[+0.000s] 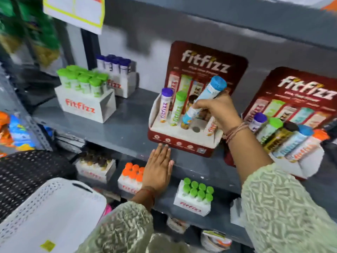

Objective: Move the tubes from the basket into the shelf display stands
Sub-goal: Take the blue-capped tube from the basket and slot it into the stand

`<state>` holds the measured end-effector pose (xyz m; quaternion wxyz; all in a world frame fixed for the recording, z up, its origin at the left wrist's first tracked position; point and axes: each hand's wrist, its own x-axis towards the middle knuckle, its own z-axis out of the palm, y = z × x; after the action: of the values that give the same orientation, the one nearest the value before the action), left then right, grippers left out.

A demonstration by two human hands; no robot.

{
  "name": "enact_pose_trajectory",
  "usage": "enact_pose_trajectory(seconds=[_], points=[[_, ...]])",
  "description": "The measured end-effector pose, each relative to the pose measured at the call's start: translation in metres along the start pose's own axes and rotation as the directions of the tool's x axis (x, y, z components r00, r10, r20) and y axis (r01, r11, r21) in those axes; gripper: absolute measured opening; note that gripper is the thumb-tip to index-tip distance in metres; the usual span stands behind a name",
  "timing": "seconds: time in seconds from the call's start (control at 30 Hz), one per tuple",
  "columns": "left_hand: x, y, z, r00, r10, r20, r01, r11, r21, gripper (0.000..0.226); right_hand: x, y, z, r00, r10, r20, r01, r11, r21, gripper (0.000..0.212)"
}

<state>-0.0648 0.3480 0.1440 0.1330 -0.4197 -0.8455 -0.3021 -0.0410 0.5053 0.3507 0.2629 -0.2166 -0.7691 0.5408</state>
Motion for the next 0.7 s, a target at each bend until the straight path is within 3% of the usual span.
enact_pose_trajectory(seconds=[0.13,0.33,0.43,0.53,0.7], points=[[0.002,0.002,0.005,0.999,-0.024,-0.029,0.025,0.999,0.029,0.065,0.017,0.001,-0.024,1.000,-0.006,0.020,0.008,0.992,-0.128,0.033],[0.001,0.004,0.004,0.998,-0.037,-0.046,0.039,0.998,0.045,0.066,0.019,0.000,-0.036,0.997,0.008,0.075,-0.015,0.996,0.087,0.029],[0.002,0.004,0.003,0.999,-0.040,-0.026,0.041,0.998,0.054,0.067,0.026,-0.009,-0.043,0.983,0.153,0.103,-0.162,0.983,0.086,0.044],[0.002,0.002,0.003,0.999,-0.036,-0.008,0.036,0.997,0.070,0.068,0.030,-0.019,-0.048,0.976,0.188,0.107,-0.190,0.982,0.016,0.041],[0.004,0.002,0.003,0.999,-0.046,0.015,0.045,0.995,0.086,0.071,0.033,-0.021,-0.041,0.999,-0.032,0.044,0.045,0.938,-0.344,0.067]])
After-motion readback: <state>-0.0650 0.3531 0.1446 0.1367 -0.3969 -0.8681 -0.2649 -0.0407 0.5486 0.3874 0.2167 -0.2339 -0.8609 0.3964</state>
